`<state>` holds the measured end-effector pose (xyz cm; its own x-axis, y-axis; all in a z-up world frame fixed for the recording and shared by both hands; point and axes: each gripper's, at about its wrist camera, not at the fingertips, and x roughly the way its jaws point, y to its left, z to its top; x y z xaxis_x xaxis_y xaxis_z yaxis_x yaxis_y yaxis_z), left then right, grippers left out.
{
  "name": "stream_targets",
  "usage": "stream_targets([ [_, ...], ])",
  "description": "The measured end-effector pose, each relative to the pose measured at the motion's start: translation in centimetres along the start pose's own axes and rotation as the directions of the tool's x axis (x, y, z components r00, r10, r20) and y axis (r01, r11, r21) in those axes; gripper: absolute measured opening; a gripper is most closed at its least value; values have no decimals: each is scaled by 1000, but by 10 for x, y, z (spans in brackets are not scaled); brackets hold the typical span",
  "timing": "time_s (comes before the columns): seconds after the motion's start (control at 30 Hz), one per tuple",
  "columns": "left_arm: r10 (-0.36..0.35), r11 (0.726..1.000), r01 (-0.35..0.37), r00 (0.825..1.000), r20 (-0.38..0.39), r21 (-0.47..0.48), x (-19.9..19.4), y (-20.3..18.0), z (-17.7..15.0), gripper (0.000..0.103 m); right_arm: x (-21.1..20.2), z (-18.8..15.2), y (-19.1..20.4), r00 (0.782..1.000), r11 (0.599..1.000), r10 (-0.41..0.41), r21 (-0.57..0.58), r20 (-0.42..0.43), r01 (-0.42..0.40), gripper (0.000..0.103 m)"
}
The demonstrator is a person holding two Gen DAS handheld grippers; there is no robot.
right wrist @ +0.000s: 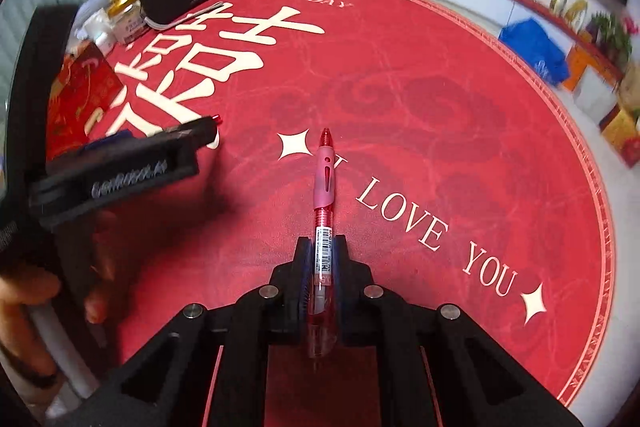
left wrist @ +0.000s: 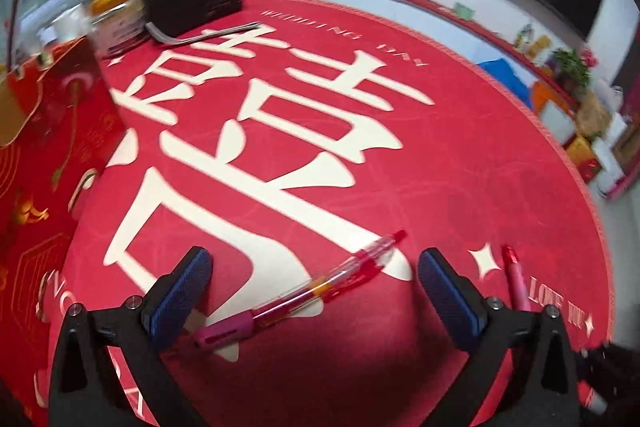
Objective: Organize rigid objects
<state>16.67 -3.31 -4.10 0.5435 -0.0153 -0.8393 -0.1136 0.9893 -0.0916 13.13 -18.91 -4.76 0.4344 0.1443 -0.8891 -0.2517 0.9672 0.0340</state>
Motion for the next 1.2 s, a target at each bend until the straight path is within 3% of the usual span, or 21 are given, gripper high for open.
stream_targets([
  [0.07, 76, 997, -76, 997, -5, 28, 7, -10, -2, 103, -1, -1, 1, 1000, 1000, -8, -8, 11, 8, 12],
  [0.13, 71, 996, -72, 997, 17, 54, 7, -18, -6, 103, 0, 0, 0, 1000, 1000, 0, -5, 8, 0, 12],
  [0.2, 39, 994, -39, 999, 8, 103, 9, -20, -7, 103, 0, 0, -1, 1000, 1000, 6, -10, 2, -6, 12],
  [0.27, -22, 977, 28, 999, -31, 211, 9, -21, -6, 103, 0, 1, -1, 1000, 1000, 11, -19, -1, -11, 12],
  [0.37, -81, 928, 107, 993, -86, 357, 6, -19, -7, 103, 0, 0, -2, 1000, 1000, 19, -18, 4, -19, 12],
  [0.43, -122, 909, 166, 983, -139, 383, 8, -14, -4, 103, 0, 0, -2, 1000, 1000, 16, -17, 6, -16, 12],
  [0.53, -138, 887, 201, 975, -177, 415, 8, -17, -6, 102, 0, 0, -1, 1000, 1000, 16, -14, 5, -16, 12],
  [0.67, -223, 826, 319, 942, -251, 464, -7, -39, -26, 101, 0, 0, -5, 999, 999, 36, 6, 3, -36, 12],
  [0.7, -214, 816, 313, 944, -250, 485, -9, -43, -30, 101, 0, 0, -7, 999, 999, 42, 13, 2, -42, 12],
  [0.9, -185, 822, 245, 969, -167, 513, -8, -51, -36, 103, 0, 2, -10, 998, 998, 65, 25, -14, -65, 12],
  [1.0, -216, 807, 260, 965, -146, 531, -8, -50, -38, 103, -1, 0, -10, 999, 999, 48, 0, -25, -48, 12],
  [1.13, -235, 749, 308, 951, -200, 586, -5, -43, -35, 103, -4, -6, -14, 999, 999, 45, -27, -24, -46, 12],
  [1.2, -215, 751, 317, 947, -240, 579, -5, -43, -33, 103, -5, -6, -15, 999, 999, 47, -19, -23, -48, 12],
])
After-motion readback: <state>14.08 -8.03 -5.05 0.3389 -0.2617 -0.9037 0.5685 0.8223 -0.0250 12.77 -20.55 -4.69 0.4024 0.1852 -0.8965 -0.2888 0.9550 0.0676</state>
